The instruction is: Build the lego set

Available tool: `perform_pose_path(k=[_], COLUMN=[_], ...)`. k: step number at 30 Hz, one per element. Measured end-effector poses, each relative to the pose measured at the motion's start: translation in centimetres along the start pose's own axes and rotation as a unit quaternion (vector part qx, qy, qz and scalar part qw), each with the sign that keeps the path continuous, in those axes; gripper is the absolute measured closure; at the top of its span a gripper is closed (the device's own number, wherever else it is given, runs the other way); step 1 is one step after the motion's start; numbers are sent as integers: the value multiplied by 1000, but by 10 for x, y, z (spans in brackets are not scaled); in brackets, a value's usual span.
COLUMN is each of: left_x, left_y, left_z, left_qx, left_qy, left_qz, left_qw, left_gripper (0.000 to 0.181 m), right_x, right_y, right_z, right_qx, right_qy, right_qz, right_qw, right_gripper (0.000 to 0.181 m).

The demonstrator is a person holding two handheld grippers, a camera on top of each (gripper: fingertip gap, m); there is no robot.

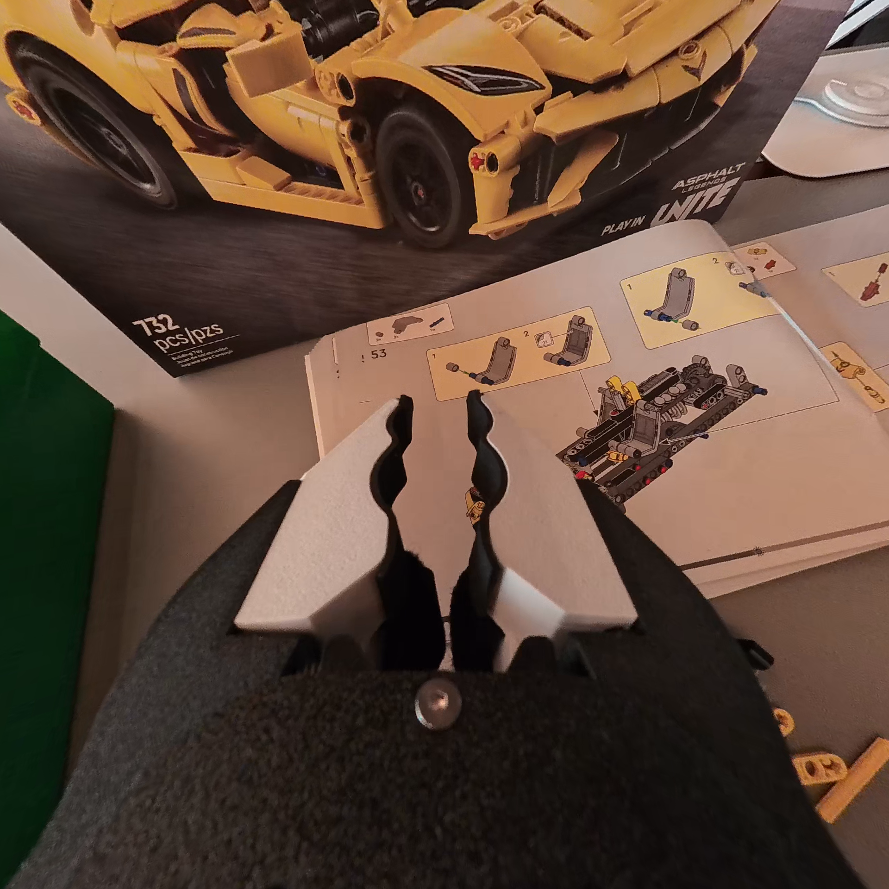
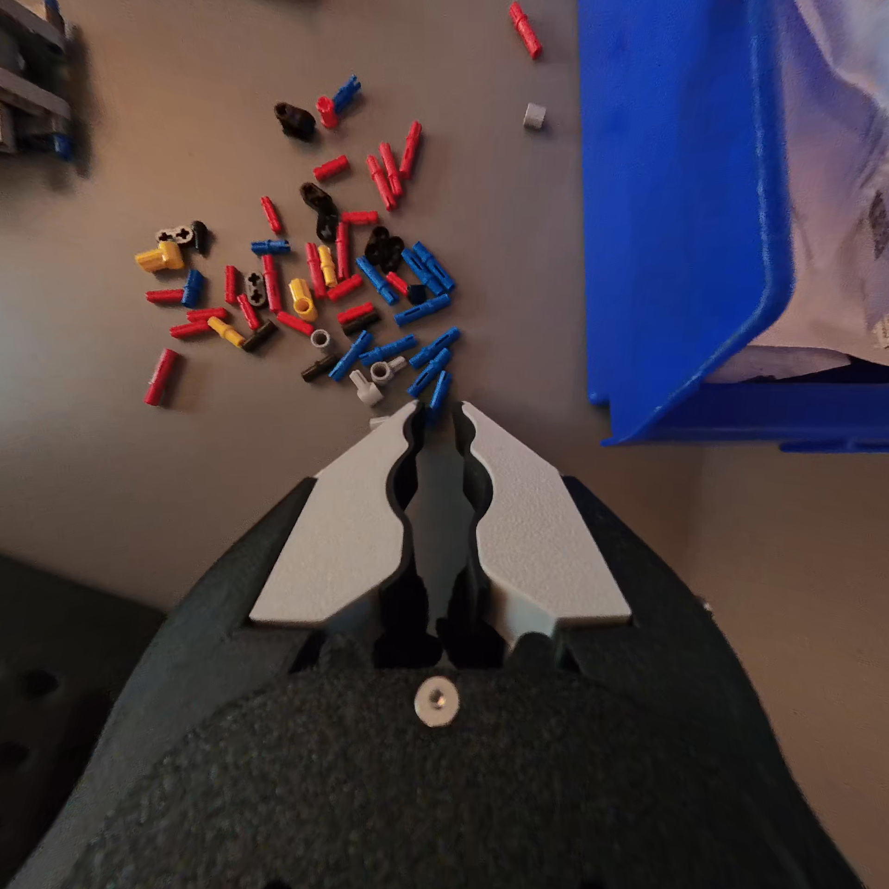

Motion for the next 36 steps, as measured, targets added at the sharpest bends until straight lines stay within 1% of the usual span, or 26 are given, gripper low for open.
perform_pose_path(k=[3,4,8,12,14,16,18,19,21,23,26,33,36], left_x=[-1,-1,-2,-1,-1,-2,-2,-1,0,0,0,1,1], left_y=[0,0,1,2,2,3,3,4,4,4,4,1,-1], left_z=[0,0,1,0,0,1,0,-1,-1,-2,-2,-2,-1], left_qx=[0,1,2,4,2,1,0,-1,-4,-5,-5,-4,0], left_qy=[-1,-1,-5,0,-1,-3,-2,1,3,7,8,9,11], left_qz=[0,0,5,8,7,8,7,5,2,2,0,-10,-10], left_qw=[1000,1000,1000,1000,1000,1000,1000,1000,1000,1000,1000,1000,1000], left_gripper=[160,160,160,160,160,160,160,160,160,160,160,161,161], right_x=[0,0,-1,-20,-27,-26,-17,-10,3,14,23,26,21], right_y=[-2,-2,-2,7,26,57,93,109,133,144,149,152,150], right_z=[1,0,2,17,30,38,37,34,27,21,13,13,12], right_qx=[1,-2,-3,-15,-38,-71,-113,-134,-168,-184,-200,-207,-181], right_qy=[1,2,6,-52,-85,-88,-56,-34,-5,17,44,27,8], right_qz=[7,7,4,-17,12,88,163,185,203,193,172,150,155], right_qw=[1000,1000,1000,998,996,990,978,973,965,964,964,966,971], right_gripper=[171,176,177,178,178,177,177,177,177,177,176,176,167])
Point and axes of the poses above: each gripper's, where its closed fingertips meet, x out along the fingers, z out of its top, y = z × x across the jaws, the point moved 10 cm from there along -x, back along the fingers, and after that the axes turned 8 degrees about x, right-handed, at the moved point
